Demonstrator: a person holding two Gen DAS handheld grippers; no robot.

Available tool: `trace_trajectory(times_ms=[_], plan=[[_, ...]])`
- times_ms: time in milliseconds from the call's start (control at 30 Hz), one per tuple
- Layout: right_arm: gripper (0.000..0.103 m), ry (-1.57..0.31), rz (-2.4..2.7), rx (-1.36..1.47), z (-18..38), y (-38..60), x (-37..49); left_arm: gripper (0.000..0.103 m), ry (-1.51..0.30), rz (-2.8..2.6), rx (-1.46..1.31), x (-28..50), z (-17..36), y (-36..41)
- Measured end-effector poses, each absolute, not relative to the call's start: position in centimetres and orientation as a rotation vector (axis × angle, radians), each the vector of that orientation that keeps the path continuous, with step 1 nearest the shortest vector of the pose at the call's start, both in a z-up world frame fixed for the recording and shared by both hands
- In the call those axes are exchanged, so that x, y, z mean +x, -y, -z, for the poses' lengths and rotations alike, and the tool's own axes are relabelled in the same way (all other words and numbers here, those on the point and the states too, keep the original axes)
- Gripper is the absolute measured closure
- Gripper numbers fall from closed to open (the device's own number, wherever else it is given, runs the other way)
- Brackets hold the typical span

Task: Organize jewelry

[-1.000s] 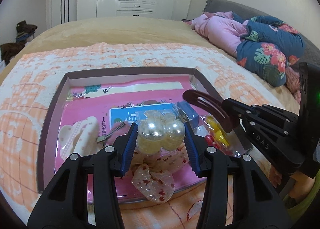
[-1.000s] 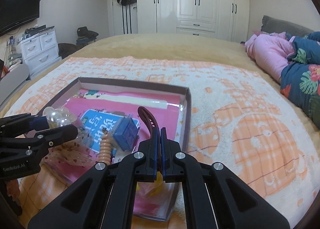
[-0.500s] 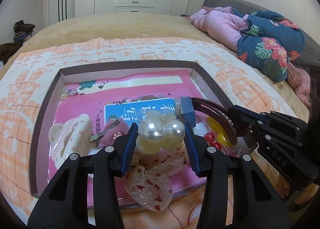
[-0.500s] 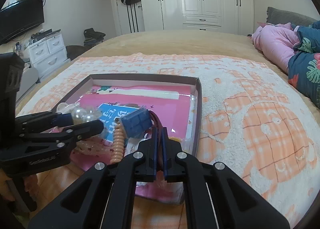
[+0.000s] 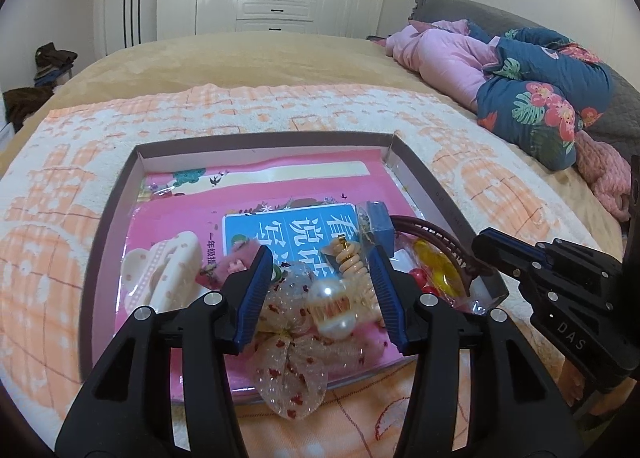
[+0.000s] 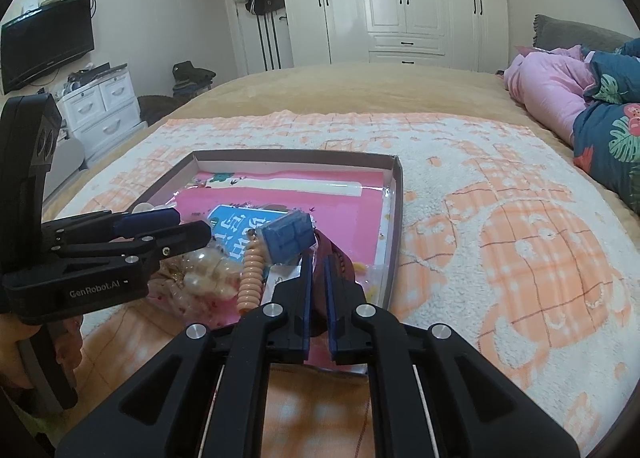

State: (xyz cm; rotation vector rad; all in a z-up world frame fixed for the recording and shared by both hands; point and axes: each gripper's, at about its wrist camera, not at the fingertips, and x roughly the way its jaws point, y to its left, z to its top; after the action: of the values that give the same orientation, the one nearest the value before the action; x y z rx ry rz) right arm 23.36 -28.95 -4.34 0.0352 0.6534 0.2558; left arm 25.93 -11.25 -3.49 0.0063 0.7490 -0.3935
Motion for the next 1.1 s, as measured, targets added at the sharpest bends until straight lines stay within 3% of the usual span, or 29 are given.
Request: trace_trajectory(times_ms=[233, 1100], plan=[[0.093, -0.638, -0.253, 0.029, 3.5, 29.2, 22.3, 0.061, -0.734, 0.387, -0.006, 24.9, 2.7, 10.5], [0.040, -0.571, -0.280, 0.019, 1.2, 27.2, 17.8, 0.030, -0.703, 0.280, -0.069, 19.6, 1.5, 4.6]])
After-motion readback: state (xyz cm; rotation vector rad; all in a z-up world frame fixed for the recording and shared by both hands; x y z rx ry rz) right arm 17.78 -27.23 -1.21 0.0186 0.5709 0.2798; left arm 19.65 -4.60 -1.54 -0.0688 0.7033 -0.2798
